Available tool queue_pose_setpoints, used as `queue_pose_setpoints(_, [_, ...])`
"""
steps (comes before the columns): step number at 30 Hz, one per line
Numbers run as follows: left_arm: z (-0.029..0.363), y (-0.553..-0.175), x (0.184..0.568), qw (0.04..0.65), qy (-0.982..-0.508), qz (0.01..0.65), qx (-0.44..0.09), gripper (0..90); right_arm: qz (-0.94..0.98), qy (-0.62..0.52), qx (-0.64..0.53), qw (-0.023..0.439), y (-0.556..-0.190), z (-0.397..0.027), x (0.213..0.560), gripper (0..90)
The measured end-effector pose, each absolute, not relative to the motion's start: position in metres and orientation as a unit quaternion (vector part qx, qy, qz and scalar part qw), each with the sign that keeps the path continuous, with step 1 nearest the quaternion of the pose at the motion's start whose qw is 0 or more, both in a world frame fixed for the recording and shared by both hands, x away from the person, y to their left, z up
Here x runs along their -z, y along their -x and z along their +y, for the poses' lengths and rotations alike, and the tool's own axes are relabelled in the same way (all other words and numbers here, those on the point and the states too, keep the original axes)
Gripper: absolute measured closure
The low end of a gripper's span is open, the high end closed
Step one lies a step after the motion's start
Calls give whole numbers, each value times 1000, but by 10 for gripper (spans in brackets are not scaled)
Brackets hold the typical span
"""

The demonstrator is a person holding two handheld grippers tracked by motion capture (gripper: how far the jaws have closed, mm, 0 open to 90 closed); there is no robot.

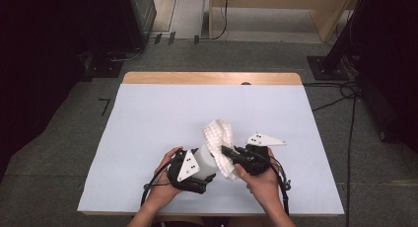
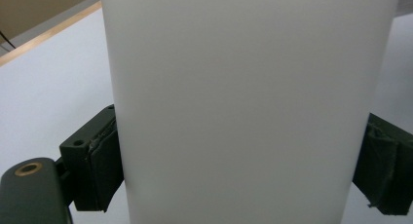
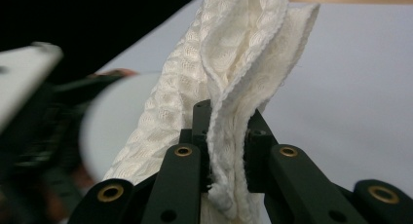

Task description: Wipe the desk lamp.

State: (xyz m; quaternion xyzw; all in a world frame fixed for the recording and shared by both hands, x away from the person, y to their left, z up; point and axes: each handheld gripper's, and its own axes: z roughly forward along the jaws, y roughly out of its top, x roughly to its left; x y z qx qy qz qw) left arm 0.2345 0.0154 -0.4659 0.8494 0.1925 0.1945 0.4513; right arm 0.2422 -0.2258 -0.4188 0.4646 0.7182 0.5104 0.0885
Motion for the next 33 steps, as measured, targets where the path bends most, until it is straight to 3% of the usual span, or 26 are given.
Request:
queue_pose_setpoints(3, [16,-235,466,453,-849,191,-192,88,705,-484,-515,60,-246,-234,422,806])
queue_pose_setpoints(9, [17,-234,466,453,-850,188,-193,88,724,-421,-546,36,-231,-207,404,806])
queue_pose_setpoints(12, [17,-234,466,452,-850,190,-194,87,727,-429,-534,50,-234,-212,407,806])
queue_pose_setpoints(14, [17,-234,466,452,-850,191,-193,88,726,-452,-510,87,-239,-220,414,806])
queue_pose_setpoints(21, [18,-234,466,453,-850,185,-194,87,725,-424,-541,37,-232,-210,406,806])
queue_pose_setpoints(24, [20,-233,467,458,-848,186,-192,87,739,-414,-529,51,-229,-203,401,807])
queue_pose_setpoints(27, [20,-237,467,463,-844,201,-183,87,736,-452,-493,103,-237,-218,410,808])
queue_pose_setpoints(29, [20,-239,467,468,-838,209,-188,87,714,-485,-495,103,-242,-236,414,808])
queue_pose_setpoints(33, [27,-244,469,519,-791,253,-205,86,714,-471,-455,250,-235,-247,406,807])
